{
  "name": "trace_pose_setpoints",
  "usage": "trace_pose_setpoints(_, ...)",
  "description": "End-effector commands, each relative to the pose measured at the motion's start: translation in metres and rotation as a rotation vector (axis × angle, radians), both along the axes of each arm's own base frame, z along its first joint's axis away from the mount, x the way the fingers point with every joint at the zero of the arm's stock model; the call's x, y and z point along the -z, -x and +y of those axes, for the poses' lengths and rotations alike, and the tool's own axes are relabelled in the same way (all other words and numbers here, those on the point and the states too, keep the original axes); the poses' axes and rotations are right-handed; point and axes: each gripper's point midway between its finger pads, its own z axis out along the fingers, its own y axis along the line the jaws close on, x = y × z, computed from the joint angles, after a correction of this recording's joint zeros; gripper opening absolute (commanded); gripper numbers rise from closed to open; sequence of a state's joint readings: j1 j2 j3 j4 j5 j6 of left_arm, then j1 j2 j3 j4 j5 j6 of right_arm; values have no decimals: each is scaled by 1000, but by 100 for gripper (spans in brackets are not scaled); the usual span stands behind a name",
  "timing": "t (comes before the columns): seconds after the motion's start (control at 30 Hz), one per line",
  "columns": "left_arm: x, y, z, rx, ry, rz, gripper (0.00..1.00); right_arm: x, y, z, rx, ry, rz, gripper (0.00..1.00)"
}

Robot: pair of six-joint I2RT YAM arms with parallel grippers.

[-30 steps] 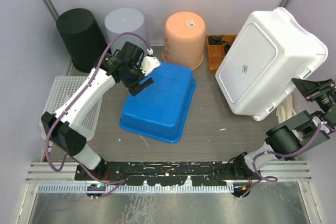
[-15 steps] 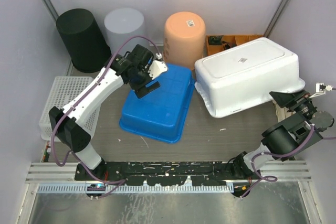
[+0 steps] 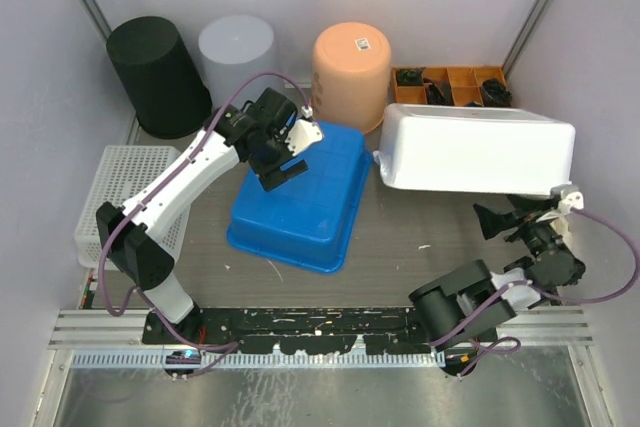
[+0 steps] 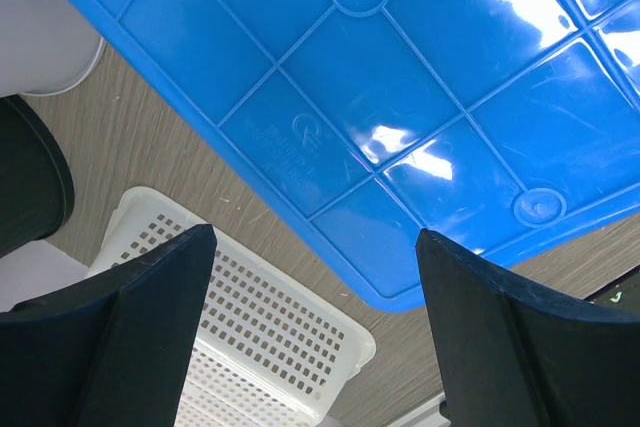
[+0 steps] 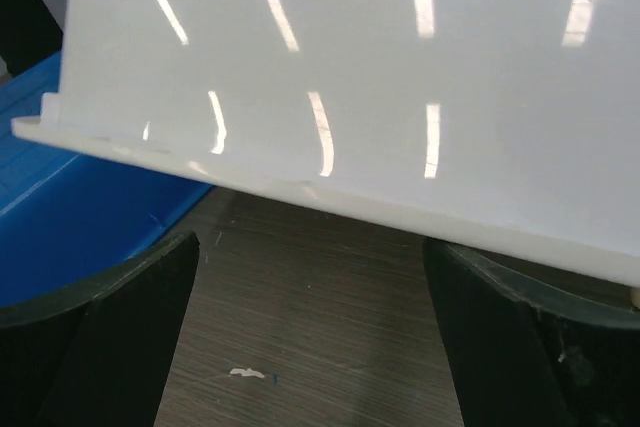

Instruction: Turn the large container upside down

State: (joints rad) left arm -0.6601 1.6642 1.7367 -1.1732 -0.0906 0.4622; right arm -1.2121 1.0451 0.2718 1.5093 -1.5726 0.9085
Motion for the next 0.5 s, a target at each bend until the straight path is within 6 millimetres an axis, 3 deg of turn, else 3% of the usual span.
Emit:
trace_pose_setpoints(0.0,-13,5,0,12,20,-28,84,2,12,26,-37,374,-99,100)
trace_pose_setpoints(0.1,-13,10,3,12,17,-24,84,2,17,33,-11,420,-109,100)
trace_pose_setpoints(0.3,-15,21,8,18,20,-23,84,-6,24,48,4,325,-73,100)
trace_pose_setpoints(0.37,-16,25,10,19,23,-22,84,-16,25,54,-3,340,-81,100)
trace_pose_setpoints(0.43,-17,26,12,18,27,-26,84,-36,23,47,-9,320,-87,100)
trace_pose_setpoints(0.47,-17,27,12,17,27,-25,84,-43,21,43,-11,201,-58,100)
